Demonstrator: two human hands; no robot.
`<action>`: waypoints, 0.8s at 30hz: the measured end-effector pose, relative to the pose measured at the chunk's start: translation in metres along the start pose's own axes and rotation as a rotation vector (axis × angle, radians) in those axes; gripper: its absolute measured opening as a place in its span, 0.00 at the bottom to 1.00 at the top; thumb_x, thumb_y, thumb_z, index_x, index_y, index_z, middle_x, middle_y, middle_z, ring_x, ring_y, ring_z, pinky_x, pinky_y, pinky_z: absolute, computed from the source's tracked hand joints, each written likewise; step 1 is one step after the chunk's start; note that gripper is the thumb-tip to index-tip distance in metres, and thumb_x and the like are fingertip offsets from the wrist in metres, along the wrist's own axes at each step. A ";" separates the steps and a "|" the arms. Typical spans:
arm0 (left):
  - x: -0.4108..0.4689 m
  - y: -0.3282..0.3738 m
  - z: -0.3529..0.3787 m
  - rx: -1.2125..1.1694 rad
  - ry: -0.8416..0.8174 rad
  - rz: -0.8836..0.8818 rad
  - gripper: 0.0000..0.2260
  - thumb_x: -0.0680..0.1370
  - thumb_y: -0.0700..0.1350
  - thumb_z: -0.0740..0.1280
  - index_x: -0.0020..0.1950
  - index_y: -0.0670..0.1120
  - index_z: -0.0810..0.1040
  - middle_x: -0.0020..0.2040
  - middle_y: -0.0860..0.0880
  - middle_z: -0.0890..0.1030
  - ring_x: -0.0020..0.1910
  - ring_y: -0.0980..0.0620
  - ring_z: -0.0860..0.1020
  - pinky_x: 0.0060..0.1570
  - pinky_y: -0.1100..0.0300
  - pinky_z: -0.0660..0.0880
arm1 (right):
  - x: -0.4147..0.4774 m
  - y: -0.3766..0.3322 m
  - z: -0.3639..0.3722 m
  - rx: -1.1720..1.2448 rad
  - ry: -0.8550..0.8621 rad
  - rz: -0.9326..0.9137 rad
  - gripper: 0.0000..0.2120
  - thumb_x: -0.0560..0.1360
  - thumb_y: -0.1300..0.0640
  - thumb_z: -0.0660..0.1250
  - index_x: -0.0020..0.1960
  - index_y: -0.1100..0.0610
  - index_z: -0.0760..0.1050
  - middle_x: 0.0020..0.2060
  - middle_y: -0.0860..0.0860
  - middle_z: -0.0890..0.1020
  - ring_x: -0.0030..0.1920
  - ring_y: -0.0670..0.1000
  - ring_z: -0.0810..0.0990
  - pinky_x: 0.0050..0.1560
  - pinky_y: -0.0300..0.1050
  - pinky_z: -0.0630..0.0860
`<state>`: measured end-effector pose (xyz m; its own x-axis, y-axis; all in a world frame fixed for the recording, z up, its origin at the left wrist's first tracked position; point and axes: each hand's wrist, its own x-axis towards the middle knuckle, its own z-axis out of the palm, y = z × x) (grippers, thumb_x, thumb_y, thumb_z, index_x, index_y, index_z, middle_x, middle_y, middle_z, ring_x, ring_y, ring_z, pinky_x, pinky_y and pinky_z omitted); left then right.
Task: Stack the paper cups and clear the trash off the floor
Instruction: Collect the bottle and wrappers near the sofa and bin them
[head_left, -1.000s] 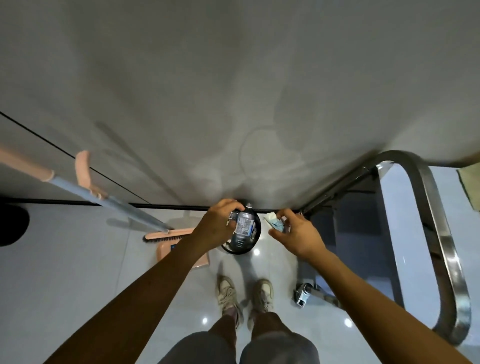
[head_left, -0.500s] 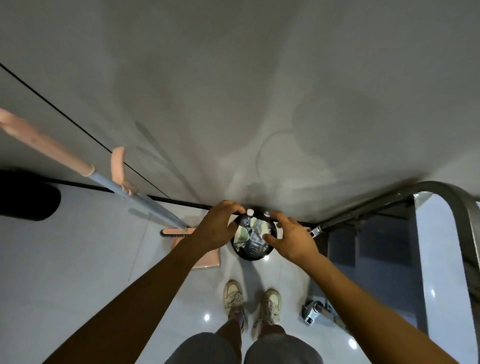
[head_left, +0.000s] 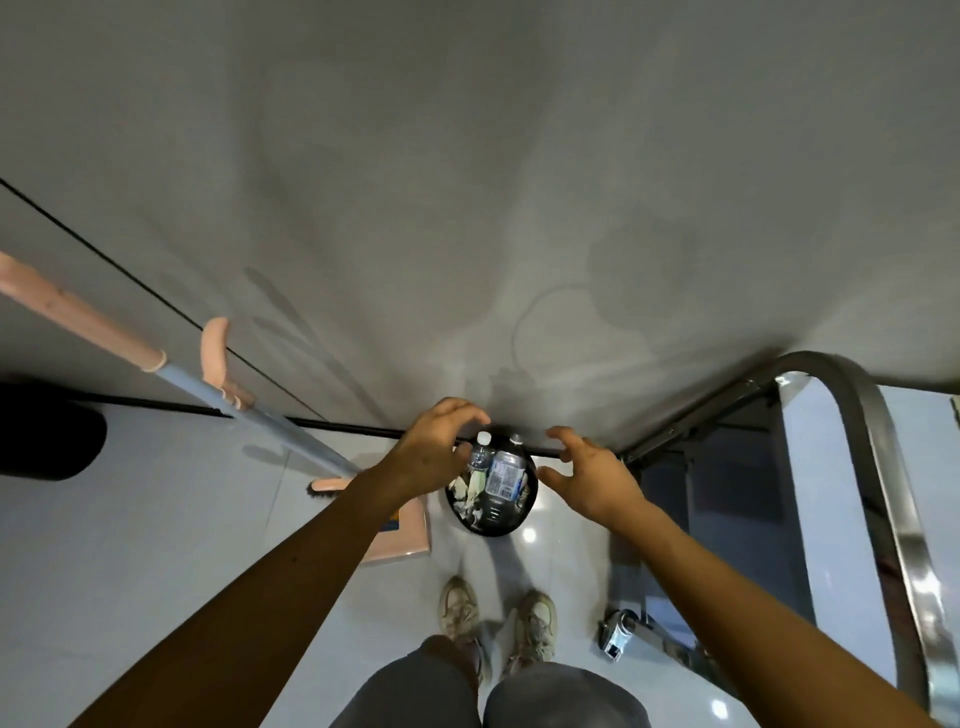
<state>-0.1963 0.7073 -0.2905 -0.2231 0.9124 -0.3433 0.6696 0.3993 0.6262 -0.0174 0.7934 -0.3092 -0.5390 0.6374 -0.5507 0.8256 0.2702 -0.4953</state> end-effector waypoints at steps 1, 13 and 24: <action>0.001 0.006 -0.002 0.018 0.000 0.023 0.17 0.74 0.33 0.62 0.61 0.42 0.74 0.63 0.45 0.72 0.62 0.50 0.71 0.53 0.79 0.57 | -0.004 0.001 -0.007 0.012 0.023 0.006 0.25 0.75 0.49 0.64 0.70 0.50 0.62 0.62 0.57 0.75 0.61 0.58 0.75 0.59 0.49 0.73; 0.009 0.096 0.000 0.191 -0.196 0.525 0.16 0.74 0.37 0.64 0.61 0.45 0.74 0.65 0.48 0.71 0.65 0.51 0.69 0.55 0.75 0.55 | -0.108 0.010 -0.031 0.207 0.408 0.262 0.25 0.76 0.49 0.63 0.70 0.52 0.62 0.62 0.56 0.74 0.60 0.55 0.74 0.58 0.48 0.72; -0.087 0.221 0.129 0.336 -0.643 1.124 0.16 0.75 0.39 0.64 0.62 0.45 0.73 0.63 0.46 0.74 0.62 0.50 0.71 0.57 0.69 0.63 | -0.304 0.073 0.050 0.578 0.843 0.730 0.22 0.75 0.51 0.65 0.68 0.50 0.66 0.62 0.53 0.74 0.58 0.54 0.76 0.58 0.46 0.71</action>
<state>0.0623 0.7047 -0.2128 0.8694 0.4870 -0.0831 0.4294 -0.6617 0.6146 0.1984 0.5838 -0.2116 0.4626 0.8244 -0.3260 0.5769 -0.5592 -0.5954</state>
